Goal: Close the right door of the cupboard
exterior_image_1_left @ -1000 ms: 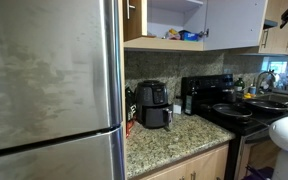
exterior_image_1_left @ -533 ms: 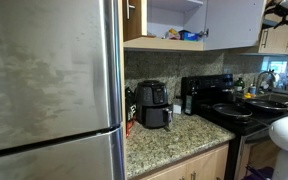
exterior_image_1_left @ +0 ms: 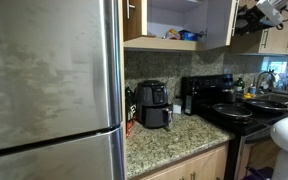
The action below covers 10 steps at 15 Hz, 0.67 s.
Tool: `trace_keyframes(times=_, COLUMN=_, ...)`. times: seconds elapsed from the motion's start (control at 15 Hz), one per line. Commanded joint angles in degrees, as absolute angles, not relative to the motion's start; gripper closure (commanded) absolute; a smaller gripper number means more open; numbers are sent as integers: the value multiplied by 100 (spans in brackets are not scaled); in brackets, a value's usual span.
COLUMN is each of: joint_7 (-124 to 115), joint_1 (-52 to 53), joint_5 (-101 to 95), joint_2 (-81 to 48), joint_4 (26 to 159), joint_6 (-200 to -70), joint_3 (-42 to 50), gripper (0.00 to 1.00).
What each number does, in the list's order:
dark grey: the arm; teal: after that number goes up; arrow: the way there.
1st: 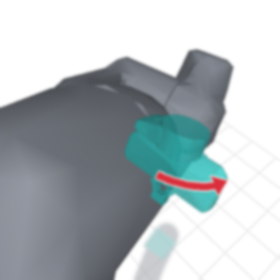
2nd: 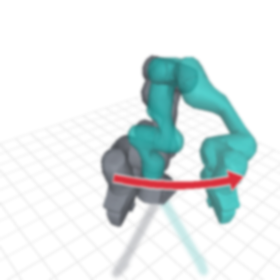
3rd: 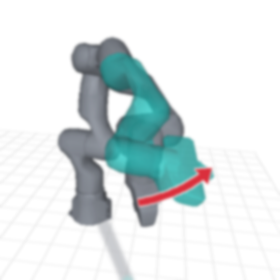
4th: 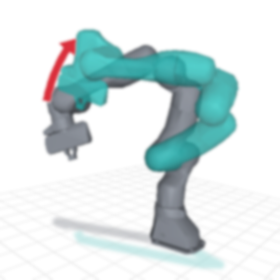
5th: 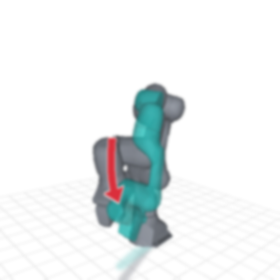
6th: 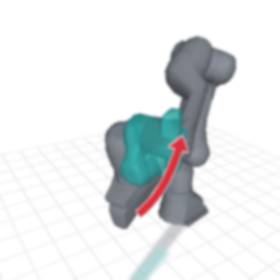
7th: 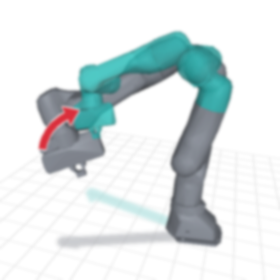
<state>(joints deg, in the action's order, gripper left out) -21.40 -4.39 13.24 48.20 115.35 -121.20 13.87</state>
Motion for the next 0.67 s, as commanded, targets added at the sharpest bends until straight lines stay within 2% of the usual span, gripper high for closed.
trace_keyframes(times=0.0, joint_7=-2043, joint_1=-134, joint_5=2016, joint_2=4814, joint_4=11764, joint_6=-12080, joint_3=693, gripper=0)
trace_keyframes(times=0.2, joint_7=-1923, joint_1=217, joint_5=2210, joint_2=4457, joint_4=11366, joint_6=-12028, joint_3=129, gripper=0)
trace_keyframes(times=0.4, joint_7=-1558, joint_1=437, joint_5=2143, joint_2=4345, joint_4=11221, joint_6=-12132, joint_3=-46, gripper=0)
trace_keyframes(times=0.6, joint_7=-1410, joint_1=141, joint_5=1563, joint_2=4703, joint_4=11437, joint_6=-11042, joint_3=137, gripper=0)
